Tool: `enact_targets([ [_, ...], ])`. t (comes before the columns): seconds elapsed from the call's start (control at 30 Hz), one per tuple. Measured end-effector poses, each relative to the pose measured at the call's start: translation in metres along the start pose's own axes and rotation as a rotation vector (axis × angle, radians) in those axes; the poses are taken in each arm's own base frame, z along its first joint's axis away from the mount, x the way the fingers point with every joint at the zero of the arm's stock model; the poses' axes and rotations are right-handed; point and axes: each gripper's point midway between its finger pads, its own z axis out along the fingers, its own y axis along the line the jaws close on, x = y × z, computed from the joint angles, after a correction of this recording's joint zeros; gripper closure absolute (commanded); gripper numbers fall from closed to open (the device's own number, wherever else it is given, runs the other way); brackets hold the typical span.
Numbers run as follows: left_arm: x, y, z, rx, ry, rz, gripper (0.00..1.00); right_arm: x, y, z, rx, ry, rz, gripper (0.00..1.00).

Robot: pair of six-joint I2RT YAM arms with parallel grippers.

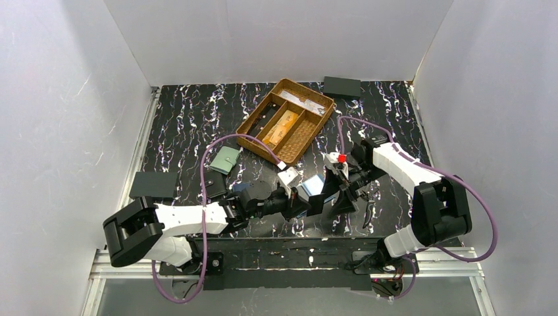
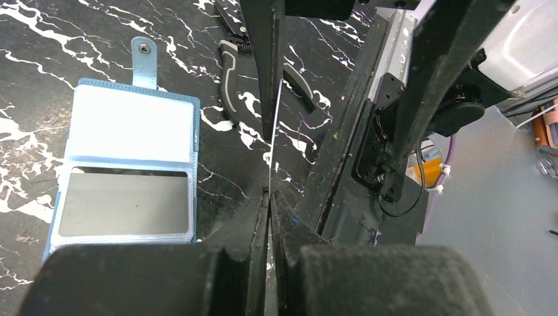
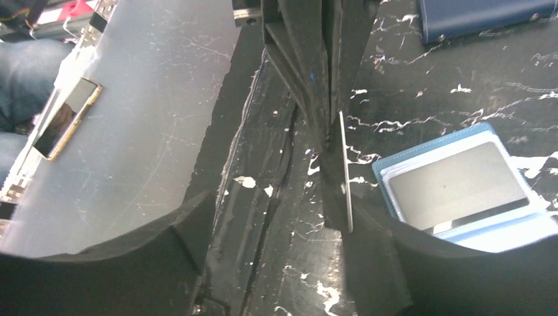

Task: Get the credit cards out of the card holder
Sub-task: Place the credit card in the storage box.

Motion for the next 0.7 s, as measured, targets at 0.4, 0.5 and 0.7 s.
enact_targets([
  [0.4,-0.002,-0.008,0.001,0.008,-0.009,-0.033,0.64,-0.009,-0.012,0.001,-0.007,0.065,-0.078,0.99],
  [0.5,-0.002,0.003,-0.004,-0.063,-0.035,-0.096,0.24,-0.011,-0.015,-0.003,0.003,0.105,-0.091,0.99],
  [0.7,-0.007,0.035,-0.048,-0.229,-0.191,-0.333,0.02,-0.026,-0.029,-0.027,0.115,0.266,-0.213,0.99],
])
